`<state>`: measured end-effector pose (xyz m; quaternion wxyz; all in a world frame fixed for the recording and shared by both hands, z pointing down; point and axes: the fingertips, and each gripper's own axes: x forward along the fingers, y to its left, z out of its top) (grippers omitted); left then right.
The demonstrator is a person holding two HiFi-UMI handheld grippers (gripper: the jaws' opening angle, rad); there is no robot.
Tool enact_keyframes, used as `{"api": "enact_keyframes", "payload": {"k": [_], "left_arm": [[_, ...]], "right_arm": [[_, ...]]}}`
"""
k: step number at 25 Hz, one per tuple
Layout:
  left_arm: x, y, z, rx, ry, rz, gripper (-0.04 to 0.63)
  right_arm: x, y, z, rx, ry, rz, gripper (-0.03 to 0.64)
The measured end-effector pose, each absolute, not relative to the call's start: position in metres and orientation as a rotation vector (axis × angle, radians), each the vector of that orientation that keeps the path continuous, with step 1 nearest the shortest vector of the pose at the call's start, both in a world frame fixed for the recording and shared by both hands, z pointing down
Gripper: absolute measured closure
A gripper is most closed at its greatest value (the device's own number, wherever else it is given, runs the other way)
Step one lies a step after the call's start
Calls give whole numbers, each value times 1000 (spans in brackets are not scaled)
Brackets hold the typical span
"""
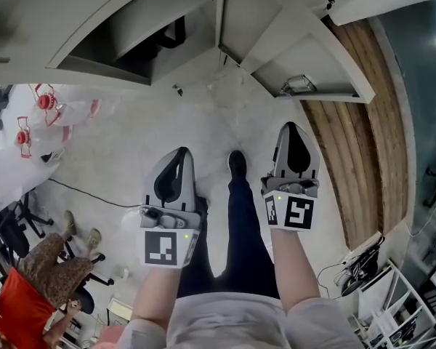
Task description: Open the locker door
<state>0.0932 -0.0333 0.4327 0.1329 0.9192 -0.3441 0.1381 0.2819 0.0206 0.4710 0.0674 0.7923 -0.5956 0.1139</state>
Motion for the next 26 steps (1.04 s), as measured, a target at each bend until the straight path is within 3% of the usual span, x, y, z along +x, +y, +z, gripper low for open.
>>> {"api": "enact_keyframes", "payload": {"k": [26], "left_arm": [[47,-67,434,2751,-1136,463,586]], "right_arm": [[250,11,465,2278,-1918,334,604]]}}
